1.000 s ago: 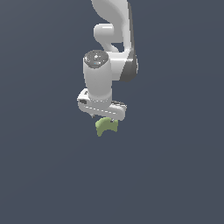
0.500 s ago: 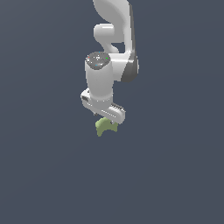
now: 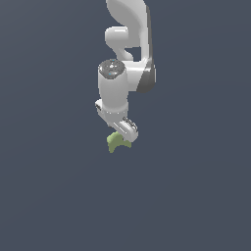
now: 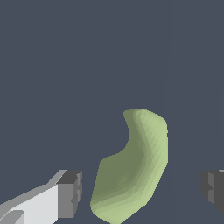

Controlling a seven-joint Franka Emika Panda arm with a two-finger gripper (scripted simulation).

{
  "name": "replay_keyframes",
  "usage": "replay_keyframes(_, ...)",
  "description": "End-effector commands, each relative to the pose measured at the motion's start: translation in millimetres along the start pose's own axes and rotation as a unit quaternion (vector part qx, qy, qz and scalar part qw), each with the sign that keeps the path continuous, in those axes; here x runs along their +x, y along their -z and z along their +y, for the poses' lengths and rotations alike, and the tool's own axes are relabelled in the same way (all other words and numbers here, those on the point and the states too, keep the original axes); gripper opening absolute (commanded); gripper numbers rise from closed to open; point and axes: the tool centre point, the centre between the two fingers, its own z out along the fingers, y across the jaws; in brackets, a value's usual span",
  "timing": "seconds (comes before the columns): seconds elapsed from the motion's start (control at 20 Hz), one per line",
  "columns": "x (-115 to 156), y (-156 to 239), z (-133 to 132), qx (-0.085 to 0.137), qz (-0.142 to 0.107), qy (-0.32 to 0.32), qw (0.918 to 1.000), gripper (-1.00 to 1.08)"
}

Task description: Pick up the object and move it to a goal position.

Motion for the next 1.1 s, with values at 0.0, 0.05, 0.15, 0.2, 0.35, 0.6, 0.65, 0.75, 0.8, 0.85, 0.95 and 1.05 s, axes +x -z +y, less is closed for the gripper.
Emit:
replay_keyframes(0.0, -1.7, -1.6, 0.5, 0.0, 0.0, -0.034, 0.9994, 1.0)
replay_keyframes(0.05, -2.4, -2.2, 0.8, 0.0, 0.0, -0.047, 0.9989, 1.0)
replay_keyframes(0.15, -3.8, -3.5, 1.2, 0.0, 0.0, -0.073, 0.9973, 1.0)
replay_keyframes(0.2, -4.4, -4.1, 1.4, 0.0, 0.0, -0.086, 0.9963, 1.0)
replay_keyframes(0.35, -6.3, -5.8, 2.1, 0.0, 0.0, -0.123, 0.9924, 1.0)
replay_keyframes(0.6, -8.8, -8.0, 3.0, 0.0, 0.001, -0.172, 0.9852, 1.0)
replay_keyframes(0.65, -9.2, -8.4, 3.2, 0.0, 0.001, -0.179, 0.9838, 1.0)
replay_keyframes(0.75, -9.8, -9.0, 3.4, 0.0, 0.001, -0.193, 0.9813, 1.0)
replay_keyframes(0.8, -10.1, -9.2, 3.6, 0.0, 0.001, -0.198, 0.9802, 1.0)
replay_keyframes(0.85, -10.3, -9.5, 3.7, 0.0, 0.001, -0.203, 0.9792, 1.0)
replay_keyframes(0.95, -10.7, -9.8, 3.8, 0.0, 0.001, -0.211, 0.9775, 1.0)
replay_keyframes(1.05, -11.0, -10.1, 3.9, 0.0, 0.001, -0.216, 0.9763, 1.0)
